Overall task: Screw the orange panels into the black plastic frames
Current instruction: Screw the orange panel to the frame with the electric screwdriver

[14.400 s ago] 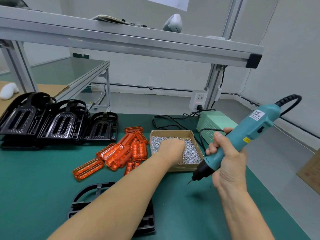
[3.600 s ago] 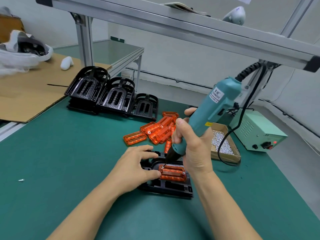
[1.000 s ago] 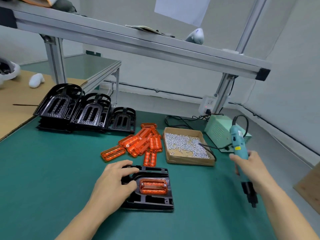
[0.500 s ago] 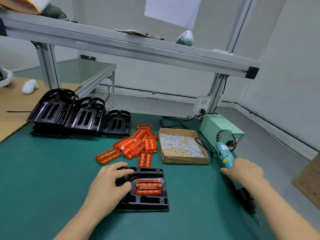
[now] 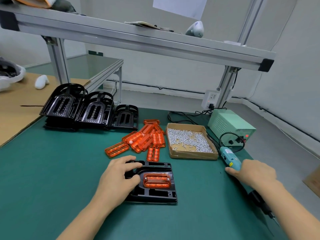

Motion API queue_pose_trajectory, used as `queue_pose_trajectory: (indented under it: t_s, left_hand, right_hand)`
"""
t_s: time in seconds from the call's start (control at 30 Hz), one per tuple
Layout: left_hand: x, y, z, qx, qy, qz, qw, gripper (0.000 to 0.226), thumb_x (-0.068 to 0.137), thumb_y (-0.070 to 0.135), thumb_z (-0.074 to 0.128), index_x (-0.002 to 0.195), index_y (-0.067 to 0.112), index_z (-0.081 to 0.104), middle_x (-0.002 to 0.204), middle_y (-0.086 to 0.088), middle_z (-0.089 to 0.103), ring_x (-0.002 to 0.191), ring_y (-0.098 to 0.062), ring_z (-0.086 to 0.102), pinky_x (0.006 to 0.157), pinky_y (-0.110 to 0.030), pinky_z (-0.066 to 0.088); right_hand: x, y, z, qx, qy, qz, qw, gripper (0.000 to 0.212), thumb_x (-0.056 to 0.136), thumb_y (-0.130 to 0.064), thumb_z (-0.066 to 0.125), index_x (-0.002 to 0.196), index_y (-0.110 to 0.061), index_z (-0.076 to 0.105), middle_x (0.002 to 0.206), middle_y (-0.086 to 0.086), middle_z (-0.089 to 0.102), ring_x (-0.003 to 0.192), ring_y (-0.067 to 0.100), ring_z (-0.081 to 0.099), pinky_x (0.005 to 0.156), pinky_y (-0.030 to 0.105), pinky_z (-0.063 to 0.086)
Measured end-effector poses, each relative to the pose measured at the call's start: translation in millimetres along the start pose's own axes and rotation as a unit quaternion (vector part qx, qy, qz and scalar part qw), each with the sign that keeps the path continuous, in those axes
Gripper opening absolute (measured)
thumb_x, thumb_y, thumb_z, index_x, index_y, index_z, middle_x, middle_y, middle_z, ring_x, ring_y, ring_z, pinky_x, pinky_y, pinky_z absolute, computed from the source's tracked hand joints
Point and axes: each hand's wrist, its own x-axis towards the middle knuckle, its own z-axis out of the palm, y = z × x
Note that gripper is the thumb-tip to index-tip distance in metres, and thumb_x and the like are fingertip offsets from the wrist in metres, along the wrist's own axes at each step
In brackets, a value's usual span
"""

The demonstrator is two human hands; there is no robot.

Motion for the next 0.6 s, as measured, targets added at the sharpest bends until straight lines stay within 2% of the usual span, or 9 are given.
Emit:
queue_pose_trajectory:
  t_s: [0.17, 0.27, 0.6]
  left_hand:
    - [1, 0, 0, -0.004, -0.001, -0.003, 1.000, 0.037, 0.080, 0.014, 0.065, 0.112, 0.034, 0.068, 0.121, 0.028, 0.047, 0.122, 0.003, 0.032, 0.089, -0.017, 0.026]
    - [0, 0, 0, -0.005, -0.006, -0.004, 1.000, 0.037, 0.081, 0.015, 0.064, 0.112, 0.036, 0.067, 0.121, 0.029, 0.047, 0.121, 0.004, 0.031, 0.089, -0.018, 0.026]
    - [-3, 3, -15, -0.049, -0.014, -0.007, 0.999, 0.035, 0.087, 0.023, 0.065, 0.119, 0.037, 0.061, 0.130, 0.025, 0.044, 0.127, 0.004, 0.031, 0.101, -0.019, 0.022]
  right_hand:
    - [-2, 2, -2, 0.016, -0.025, 0.004, 1.000, 0.058, 0.085, -0.078, 0.035, 0.078, -0.023, 0.049, 0.079, -0.008, 0.056, 0.078, 0.015, 0.059, 0.062, 0.022, 0.042]
    - [-2, 2, -2, 0.041, -0.046, 0.001, 0.998, 0.058, 0.083, -0.079, 0.037, 0.085, -0.023, 0.052, 0.083, -0.007, 0.057, 0.082, 0.016, 0.060, 0.064, 0.024, 0.042]
    - [-9, 19, -4, 0.112, -0.054, -0.012, 0.992, 0.069, 0.080, -0.082, 0.037, 0.115, -0.025, 0.054, 0.092, -0.006, 0.059, 0.086, 0.017, 0.059, 0.063, 0.027, 0.043]
